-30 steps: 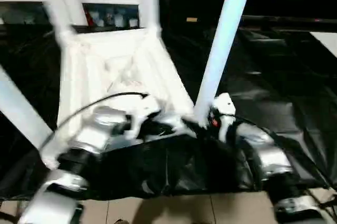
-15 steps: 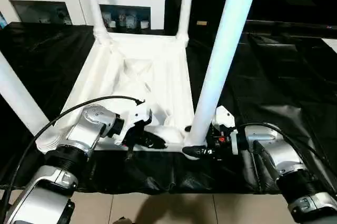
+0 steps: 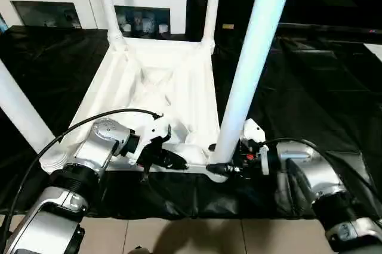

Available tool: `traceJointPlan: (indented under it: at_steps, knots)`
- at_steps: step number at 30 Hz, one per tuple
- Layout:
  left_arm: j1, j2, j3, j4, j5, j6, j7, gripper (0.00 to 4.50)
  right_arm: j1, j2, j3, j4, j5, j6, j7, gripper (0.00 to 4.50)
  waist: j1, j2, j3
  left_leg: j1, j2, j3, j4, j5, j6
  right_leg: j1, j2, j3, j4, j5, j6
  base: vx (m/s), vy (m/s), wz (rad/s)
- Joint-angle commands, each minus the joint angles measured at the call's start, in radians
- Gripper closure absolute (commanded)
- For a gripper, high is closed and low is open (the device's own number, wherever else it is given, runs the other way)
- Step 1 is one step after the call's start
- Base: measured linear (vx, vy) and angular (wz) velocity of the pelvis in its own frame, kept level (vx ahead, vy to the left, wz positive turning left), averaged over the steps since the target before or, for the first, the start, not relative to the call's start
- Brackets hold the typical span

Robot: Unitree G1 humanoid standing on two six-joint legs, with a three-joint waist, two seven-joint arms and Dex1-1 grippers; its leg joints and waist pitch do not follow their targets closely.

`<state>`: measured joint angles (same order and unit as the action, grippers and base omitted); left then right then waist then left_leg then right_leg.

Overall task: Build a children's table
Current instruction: Rotate leg to tighten

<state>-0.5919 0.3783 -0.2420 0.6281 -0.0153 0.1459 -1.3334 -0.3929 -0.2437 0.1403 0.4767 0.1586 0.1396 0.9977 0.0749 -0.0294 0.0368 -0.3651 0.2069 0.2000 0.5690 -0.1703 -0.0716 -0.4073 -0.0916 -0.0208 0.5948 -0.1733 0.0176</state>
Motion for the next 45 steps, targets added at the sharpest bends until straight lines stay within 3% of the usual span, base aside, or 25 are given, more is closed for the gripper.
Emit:
traceJointPlan:
  at_steps: [1,2,5,9,13,15,19,22,28,31,35,38,45]
  knots:
    - [0.031,-0.057,-0.008,-0.036,0.006,0.047,0.097,4.5,-0.001,0.048,-0.03,0.022,-0.046,-0.02,-0.207,1.89,-0.007,0.004,-0.043,0.015,0.021,-0.017,-0.079,-0.381,-0.038,0.024,-0.04,0.019,-0.084,-0.439,-0.16,0.0,0.0,0.0]
    - [0.041,-0.089,0.005,-0.05,0.011,0.071,0.173,4.5,0.003,0.087,-0.063,0.043,-0.059,-0.022,-0.331,1.89,-0.016,0.001,-0.043,0.013,0.017,-0.02,-0.079,-0.398,-0.041,0.023,-0.038,0.016,-0.09,-0.481,-0.144,0.0,0.0,0.0]
    - [0.062,-0.189,0.026,-0.089,0.011,0.135,0.323,4.5,0.0,0.18,-0.122,0.086,-0.079,-0.018,-0.577,1.89,-0.038,-0.001,-0.044,0.013,0.015,-0.021,-0.078,-0.396,-0.044,0.017,-0.035,0.016,-0.095,-0.494,-0.125,0.0,0.0,0.0]
    - [0.067,-0.26,-0.003,-0.1,0.026,0.147,0.386,4.5,-0.018,0.25,-0.123,0.111,-0.098,-0.02,-0.697,1.89,-0.04,-0.001,-0.046,0.01,0.012,-0.017,-0.074,-0.385,-0.015,0.016,-0.031,0.021,-0.098,-0.47,-0.117,0.0,0.0,0.0]
    - [0.062,-0.293,-0.024,-0.098,0.036,0.147,0.405,4.5,-0.044,0.287,-0.103,0.127,-0.112,-0.061,-0.722,1.89,-0.043,0.006,-0.049,0.003,0.011,-0.016,-0.075,-0.352,-0.009,0.02,-0.026,0.02,-0.091,-0.386,-0.121,0.0,0.0,0.0]
    - [0.066,-0.276,-0.023,-0.112,0.039,0.144,0.39,4.5,-0.047,0.28,-0.118,0.116,-0.085,-0.088,-0.674,1.19,-0.042,0.009,-0.051,0.003,0.011,-0.015,-0.075,-0.345,-0.004,0.023,-0.025,0.021,-0.087,-0.349,-0.129,0.0,0.0,0.0]
    - [0.07,-0.244,-0.019,-0.124,0.036,0.138,0.36,4.5,-0.042,0.246,-0.108,0.094,-0.067,-0.096,-0.6,0.92,-0.037,0.008,-0.055,0.001,0.013,-0.01,-0.07,-0.298,0.017,0.028,-0.024,0.022,-0.078,-0.248,-0.162,0.0,0.0,0.0]
    - [0.065,-0.179,-0.018,-0.118,0.021,0.093,0.258,4.5,-0.038,0.156,-0.067,0.074,-0.064,-0.101,-0.443,0.69,-0.034,0.005,-0.055,-0.002,0.011,-0.008,-0.065,-0.265,0.043,0.036,-0.024,0.02,-0.073,-0.198,-0.183,0.0,0.0,0.0]
    - [0.051,-0.087,-0.039,-0.102,0.003,0.029,0.07,4.5,-0.035,0.029,-0.024,0.054,-0.027,-0.094,-0.13,0.69,-0.032,0.007,-0.059,0.0,0.014,-0.006,-0.058,-0.22,0.075,0.042,-0.024,0.019,-0.059,-0.102,-0.232,0.0,0.0,0.0]
    - [0.025,-0.059,-0.044,-0.058,-0.003,-0.001,0.003,4.5,-0.02,-0.044,0.039,0.018,-0.002,-0.073,0.067,0.69,-0.024,0.005,-0.055,0.005,0.016,-0.003,-0.057,-0.223,0.09,0.039,-0.023,0.019,-0.059,-0.097,-0.251,0.0,0.0,0.0]
    - [-0.009,-0.041,-0.054,-0.01,0.002,-0.031,-0.05,4.5,-0.02,-0.088,0.087,-0.011,0.018,-0.04,0.207,0.69,-0.002,0.005,-0.052,0.009,0.023,0.0,-0.06,-0.25,0.064,0.037,-0.026,0.018,-0.06,-0.164,-0.246,0.0,0.0,0.0]
    - [-0.027,-0.032,-0.063,0.012,0.002,-0.045,-0.081,4.5,-0.032,-0.098,0.106,-0.001,0.018,-0.04,0.266,0.96,0.01,0.005,-0.052,0.01,0.024,-0.001,-0.061,-0.27,0.046,0.035,-0.03,0.019,-0.062,-0.205,-0.236,0.0,0.0,0.0]
    - [-0.05,-0.024,-0.075,0.059,0.012,-0.085,-0.123,4.5,-0.037,-0.092,0.139,-0.014,0.022,-0.023,0.315,1.45,0.017,0.001,-0.053,0.007,0.021,-0.002,-0.06,-0.242,0.04,0.036,-0.031,0.018,-0.058,-0.181,-0.237,0.0,0.0,0.0]
